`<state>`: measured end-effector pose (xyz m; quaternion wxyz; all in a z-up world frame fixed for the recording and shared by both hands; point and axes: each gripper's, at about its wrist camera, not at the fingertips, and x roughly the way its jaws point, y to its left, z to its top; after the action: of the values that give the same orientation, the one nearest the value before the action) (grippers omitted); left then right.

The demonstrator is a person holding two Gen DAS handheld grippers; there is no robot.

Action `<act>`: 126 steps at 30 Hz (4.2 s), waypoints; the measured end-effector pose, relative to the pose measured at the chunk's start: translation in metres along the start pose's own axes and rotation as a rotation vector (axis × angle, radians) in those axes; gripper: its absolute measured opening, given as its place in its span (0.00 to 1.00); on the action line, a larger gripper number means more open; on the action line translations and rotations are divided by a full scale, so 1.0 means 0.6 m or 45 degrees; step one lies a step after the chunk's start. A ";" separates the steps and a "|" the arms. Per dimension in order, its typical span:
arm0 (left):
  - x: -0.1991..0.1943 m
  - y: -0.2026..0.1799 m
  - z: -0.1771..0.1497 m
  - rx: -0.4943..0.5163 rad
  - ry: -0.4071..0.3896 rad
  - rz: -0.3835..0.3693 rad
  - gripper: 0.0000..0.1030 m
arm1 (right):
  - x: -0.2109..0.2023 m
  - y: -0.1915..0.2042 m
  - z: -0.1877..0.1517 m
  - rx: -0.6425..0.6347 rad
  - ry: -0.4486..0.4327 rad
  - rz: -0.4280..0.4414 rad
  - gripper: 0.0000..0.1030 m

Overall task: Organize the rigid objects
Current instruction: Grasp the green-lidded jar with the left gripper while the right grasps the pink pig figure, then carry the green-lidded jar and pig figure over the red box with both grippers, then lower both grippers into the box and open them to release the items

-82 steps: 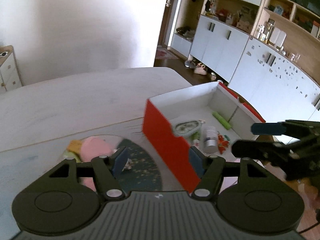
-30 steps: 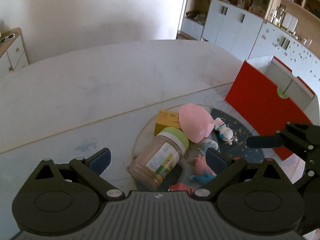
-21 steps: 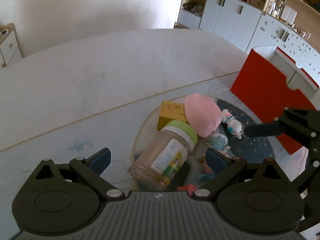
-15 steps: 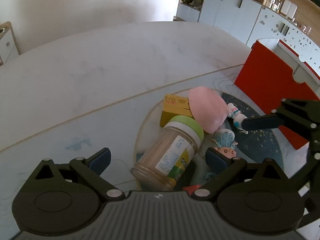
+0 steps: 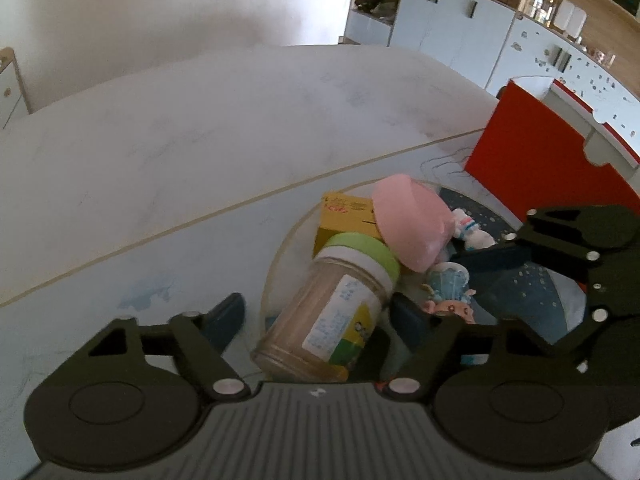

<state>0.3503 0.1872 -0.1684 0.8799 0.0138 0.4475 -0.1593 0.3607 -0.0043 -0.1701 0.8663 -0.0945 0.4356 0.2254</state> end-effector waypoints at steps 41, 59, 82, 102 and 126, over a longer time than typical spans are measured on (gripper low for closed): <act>-0.131 -0.049 0.014 -0.061 -0.088 0.065 0.41 | -0.244 -0.033 -0.013 0.221 -0.170 -0.134 0.72; -0.162 -0.208 0.099 -0.043 -0.112 -0.007 0.41 | -0.333 -0.175 -0.057 0.240 -0.232 -0.204 0.72; -0.030 -0.449 0.219 0.071 -0.024 -0.111 0.41 | -0.316 -0.404 -0.124 0.280 -0.177 -0.316 0.72; 0.131 -0.527 0.215 0.126 0.254 -0.026 0.41 | -0.189 -0.460 -0.077 0.170 0.029 -0.306 0.72; 0.188 -0.527 0.202 0.089 0.418 0.020 0.41 | -0.169 -0.473 -0.063 0.208 0.196 -0.248 0.74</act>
<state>0.4144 -0.1634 -0.1477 0.7951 0.0739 0.5794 -0.1634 0.4155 -0.2990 -0.1212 0.8529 -0.0825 0.5064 0.0961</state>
